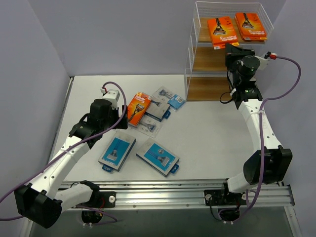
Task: Place and organize the shaving razors onto the shelf
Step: Place the shaving razor onto shelf
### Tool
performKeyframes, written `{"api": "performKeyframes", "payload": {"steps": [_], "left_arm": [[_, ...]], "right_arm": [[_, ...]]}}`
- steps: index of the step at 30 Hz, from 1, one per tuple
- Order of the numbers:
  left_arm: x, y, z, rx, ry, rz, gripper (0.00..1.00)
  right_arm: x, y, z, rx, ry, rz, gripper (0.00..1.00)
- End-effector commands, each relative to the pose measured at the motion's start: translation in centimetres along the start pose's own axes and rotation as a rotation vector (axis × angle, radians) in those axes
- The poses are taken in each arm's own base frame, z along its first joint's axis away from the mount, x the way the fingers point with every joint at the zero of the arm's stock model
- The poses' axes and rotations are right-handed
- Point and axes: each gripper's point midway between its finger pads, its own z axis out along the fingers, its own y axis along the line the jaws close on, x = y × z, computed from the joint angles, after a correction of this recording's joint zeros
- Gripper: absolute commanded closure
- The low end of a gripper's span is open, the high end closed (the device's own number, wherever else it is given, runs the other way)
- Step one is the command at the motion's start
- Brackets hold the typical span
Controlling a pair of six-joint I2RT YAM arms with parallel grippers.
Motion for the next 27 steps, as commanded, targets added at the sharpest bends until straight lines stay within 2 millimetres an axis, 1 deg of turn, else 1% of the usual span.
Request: {"api": "performKeyframes", "payload": {"steps": [1, 7, 21, 25, 27], "left_arm": [[-1.3, -0.1, -0.1, -0.006, -0.042, -0.005, 0.06], [-1.4, 0.0, -0.2, -0.008, -0.047, -0.006, 0.06], [-1.3, -0.1, 0.1, -0.006, -0.039, -0.005, 0.06], [-1.3, -0.1, 0.1, -0.006, -0.039, -0.005, 0.06], [-1.2, -0.1, 0.1, -0.006, -0.037, -0.004, 0.06]], "right_arm": [[-1.7, 2.1, -0.1, -0.066, -0.067, 0.046, 1.00], [-1.5, 1.6, 0.3, -0.056, -0.067, 0.067, 1.00], [-1.9, -0.5, 0.8, -0.001, -0.099, 0.109, 1.00], [-2.2, -0.7, 0.9, 0.000, -0.111, 0.125, 1.00], [-2.5, -0.5, 0.9, -0.006, -0.120, 0.128, 1.00]]}}
